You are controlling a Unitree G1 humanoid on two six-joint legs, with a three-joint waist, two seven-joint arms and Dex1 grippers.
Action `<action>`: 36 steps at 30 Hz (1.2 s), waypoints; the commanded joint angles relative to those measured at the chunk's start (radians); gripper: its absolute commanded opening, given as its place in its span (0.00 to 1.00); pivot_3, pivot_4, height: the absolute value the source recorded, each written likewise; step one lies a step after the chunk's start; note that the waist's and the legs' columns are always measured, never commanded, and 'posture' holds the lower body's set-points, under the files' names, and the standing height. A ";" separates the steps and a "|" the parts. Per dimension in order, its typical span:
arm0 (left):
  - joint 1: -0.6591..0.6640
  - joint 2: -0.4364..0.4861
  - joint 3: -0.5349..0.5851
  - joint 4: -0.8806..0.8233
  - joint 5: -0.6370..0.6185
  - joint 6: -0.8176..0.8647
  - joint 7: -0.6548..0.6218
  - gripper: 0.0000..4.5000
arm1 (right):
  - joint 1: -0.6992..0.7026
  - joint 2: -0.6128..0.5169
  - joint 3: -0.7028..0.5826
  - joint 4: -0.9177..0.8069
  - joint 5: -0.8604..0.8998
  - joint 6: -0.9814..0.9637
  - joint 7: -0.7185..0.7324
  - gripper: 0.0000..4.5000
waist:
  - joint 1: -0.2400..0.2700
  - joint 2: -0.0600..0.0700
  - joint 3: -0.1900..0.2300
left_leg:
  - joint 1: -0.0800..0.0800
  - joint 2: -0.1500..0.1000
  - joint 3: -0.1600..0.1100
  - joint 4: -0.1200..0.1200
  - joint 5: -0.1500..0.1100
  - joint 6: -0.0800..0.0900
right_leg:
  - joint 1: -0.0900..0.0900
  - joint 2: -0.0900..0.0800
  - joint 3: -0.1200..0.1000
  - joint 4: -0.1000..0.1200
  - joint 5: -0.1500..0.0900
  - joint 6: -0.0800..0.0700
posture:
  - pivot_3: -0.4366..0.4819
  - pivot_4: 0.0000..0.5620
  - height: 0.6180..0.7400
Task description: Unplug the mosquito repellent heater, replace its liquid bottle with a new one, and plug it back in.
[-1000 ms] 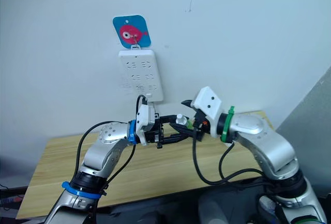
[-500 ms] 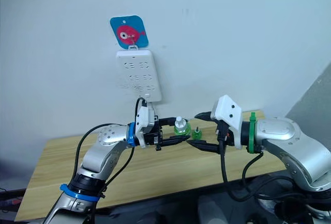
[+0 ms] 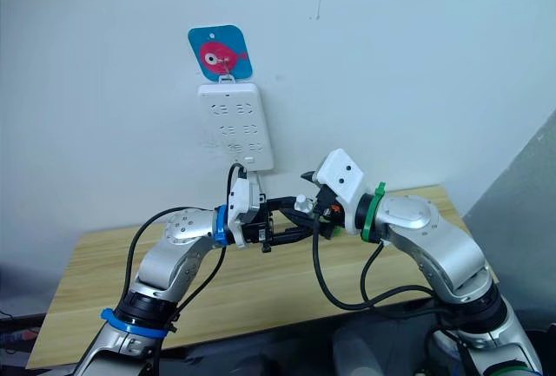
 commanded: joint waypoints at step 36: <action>0.000 0.005 0.002 -0.055 -0.006 0.007 -0.002 0.50 | -0.035 -0.110 -0.107 -0.095 0.224 0.086 0.095 0.18 | 0.001 0.000 0.000 | 0.000 0.000 0.002 0.000 0.000 0.000 | 0.000 0.002 0.000 0.000 0.000 0.001 | 0.23 0.15 1.00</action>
